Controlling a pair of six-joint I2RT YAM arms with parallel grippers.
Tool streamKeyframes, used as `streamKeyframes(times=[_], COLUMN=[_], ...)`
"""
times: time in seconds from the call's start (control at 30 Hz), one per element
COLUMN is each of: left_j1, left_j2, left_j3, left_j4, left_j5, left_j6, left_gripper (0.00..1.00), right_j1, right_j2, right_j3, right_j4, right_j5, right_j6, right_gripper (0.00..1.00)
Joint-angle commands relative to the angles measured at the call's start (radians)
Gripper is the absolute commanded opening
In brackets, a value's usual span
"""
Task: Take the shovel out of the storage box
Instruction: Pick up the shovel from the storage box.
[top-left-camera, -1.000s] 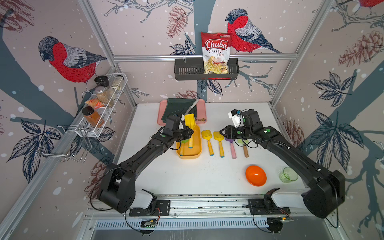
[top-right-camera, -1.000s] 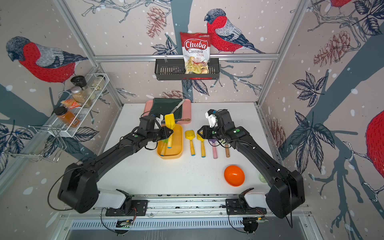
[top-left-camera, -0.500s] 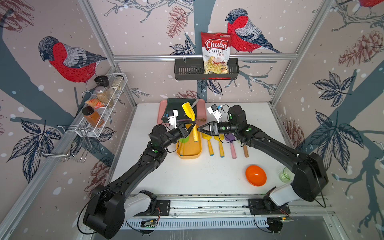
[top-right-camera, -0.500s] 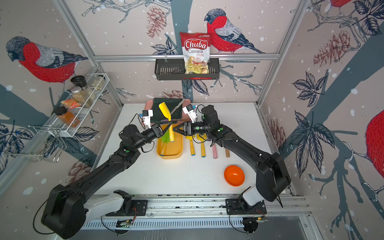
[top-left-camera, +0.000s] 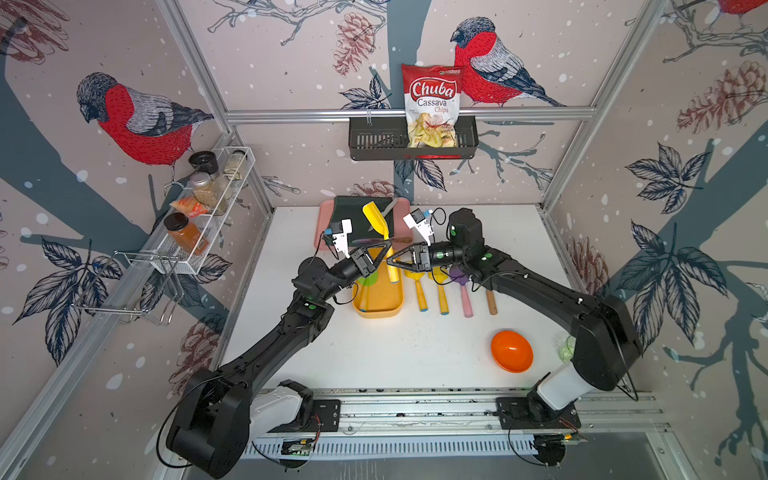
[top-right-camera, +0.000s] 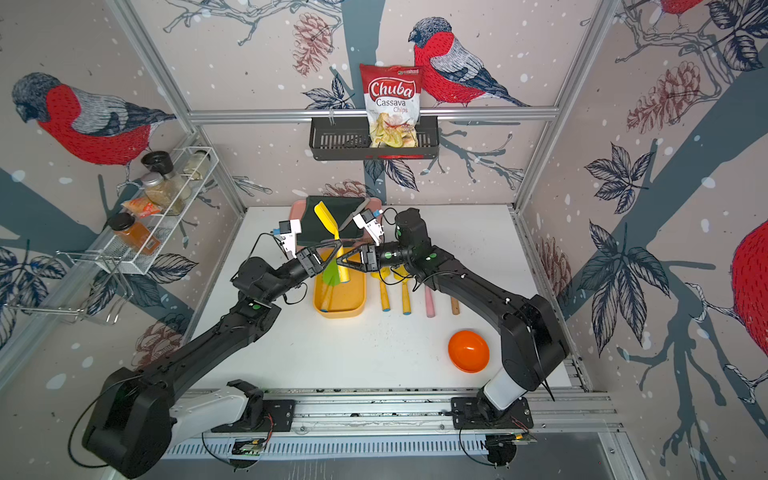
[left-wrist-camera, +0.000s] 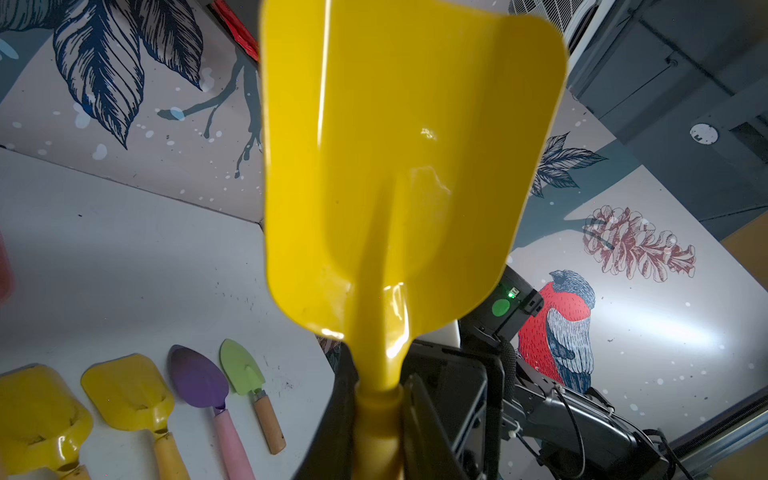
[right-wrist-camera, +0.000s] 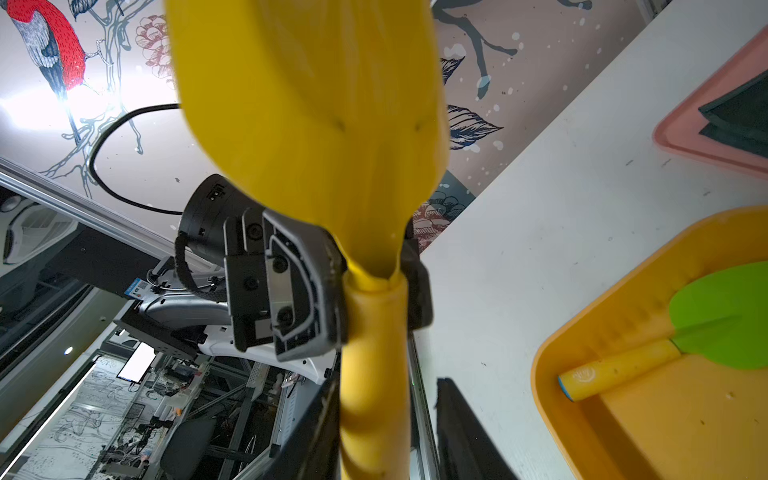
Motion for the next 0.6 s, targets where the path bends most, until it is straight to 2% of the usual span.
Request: streamKeyframes(times=[0.0,0.17,0.43,0.57], left_j1=[0.004,0.004,0.004,0.004], left_j2=[0.011,0.024,0.026,0.028], left_j3=[-0.005,-0.003,-0.022,-0.023], left_j4=[0.142,0.167,0.186,0.191], left_j5=[0.027,0.045,0.04,0.043], left_j6=[-0.03,-0.032,-0.035,-0.037], left_gripper=[0.0,0.0,0.0,0.0], right_j1=[0.005,0.011,0.021,0.021], right_j2=[0.014,0.03,0.042,0.052], right_j3=[0.012,0.019,0.025,0.024], right_j4=[0.031,0.052,0.085,0.114], right_j5=[-0.039,-0.066,-0.084,-0.099], right_j6=[0.003,0.018,0.035,0.061], right_gripper=[0.32,0.24,0.29,0.19])
